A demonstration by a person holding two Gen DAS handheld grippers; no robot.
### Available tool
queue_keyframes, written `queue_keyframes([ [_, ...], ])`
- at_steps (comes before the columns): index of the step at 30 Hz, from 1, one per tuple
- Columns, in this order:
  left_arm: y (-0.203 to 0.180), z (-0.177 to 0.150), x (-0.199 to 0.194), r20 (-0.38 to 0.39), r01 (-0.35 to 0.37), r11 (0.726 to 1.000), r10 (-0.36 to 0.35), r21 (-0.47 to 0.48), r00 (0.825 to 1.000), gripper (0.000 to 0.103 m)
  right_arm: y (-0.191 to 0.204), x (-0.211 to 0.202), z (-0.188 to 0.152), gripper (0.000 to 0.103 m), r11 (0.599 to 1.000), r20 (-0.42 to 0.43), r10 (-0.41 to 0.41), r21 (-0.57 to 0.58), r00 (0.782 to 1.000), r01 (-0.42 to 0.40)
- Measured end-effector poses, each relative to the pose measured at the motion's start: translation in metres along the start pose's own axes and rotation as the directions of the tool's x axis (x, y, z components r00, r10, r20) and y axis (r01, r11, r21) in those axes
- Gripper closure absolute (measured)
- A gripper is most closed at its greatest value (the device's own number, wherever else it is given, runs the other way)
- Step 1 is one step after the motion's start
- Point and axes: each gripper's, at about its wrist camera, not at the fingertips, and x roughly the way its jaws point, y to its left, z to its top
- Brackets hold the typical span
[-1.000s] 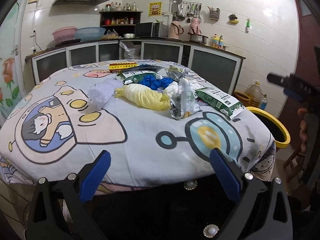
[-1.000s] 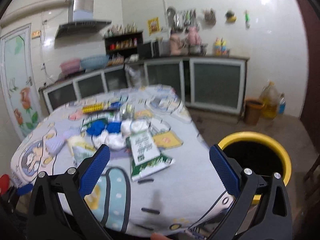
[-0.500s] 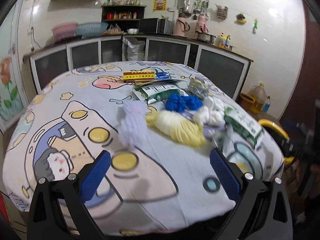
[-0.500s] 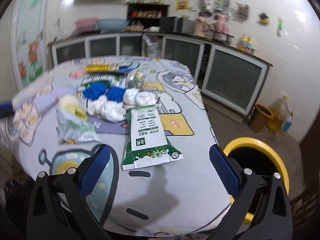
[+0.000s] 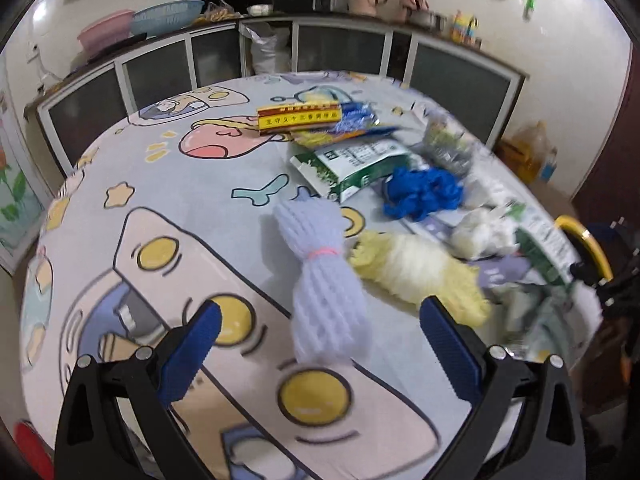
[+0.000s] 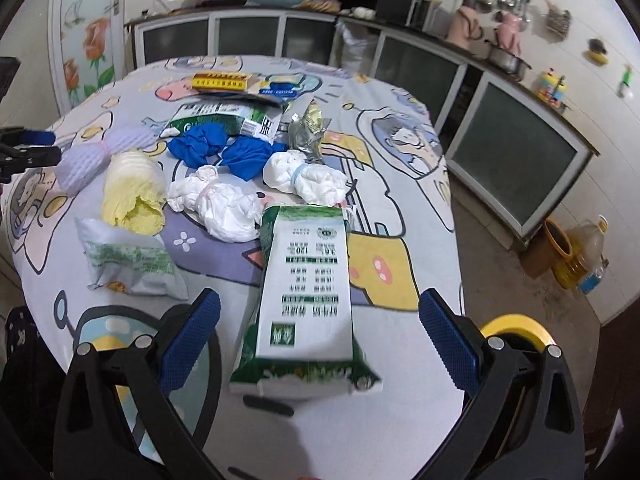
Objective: Collect trash
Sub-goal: 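Grasp the lavender foam net with the left tool while the right tool grasps the white-green milk bag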
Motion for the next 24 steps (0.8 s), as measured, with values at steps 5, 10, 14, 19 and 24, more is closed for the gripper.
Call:
queue_keyframes([
  [5, 0.012, 0.011, 0.033, -0.071, 0.014, 0.999, -0.017, -0.031, 0.997, 0.007, -0.003, 0.022, 0.010, 0.008, 0.999, -0.056, 0.038, 0.016, 0.998, -0.037],
  [10, 0.006, 0.016, 0.059, -0.118, 0.023, 1.000, -0.024, -0.010, 0.993, 0.007, 0.000, 0.041, 0.016, 0.008, 0.999, -0.100, 0.048, 0.018, 0.994, -0.046],
  [14, 0.008, 0.016, 0.076, -0.141, 0.050, 0.999, -0.051, -0.015, 0.989, 0.007, 0.000, 0.055, 0.016, 0.008, 0.999, -0.139, 0.048, 0.024, 0.989, -0.045],
  [19, 0.019, 0.018, 0.088, -0.140, 0.090, 0.994, -0.098, -0.062, 0.985, 0.008, -0.002, 0.066, 0.016, 0.008, 0.997, -0.169, 0.064, 0.041, 0.983, -0.058],
  [24, 0.016, 0.019, 0.092, -0.131, 0.053, 0.998, -0.056, -0.032, 0.990, 0.022, -0.005, 0.074, 0.016, 0.018, 0.993, -0.199, 0.100, 0.076, 0.975, -0.086],
])
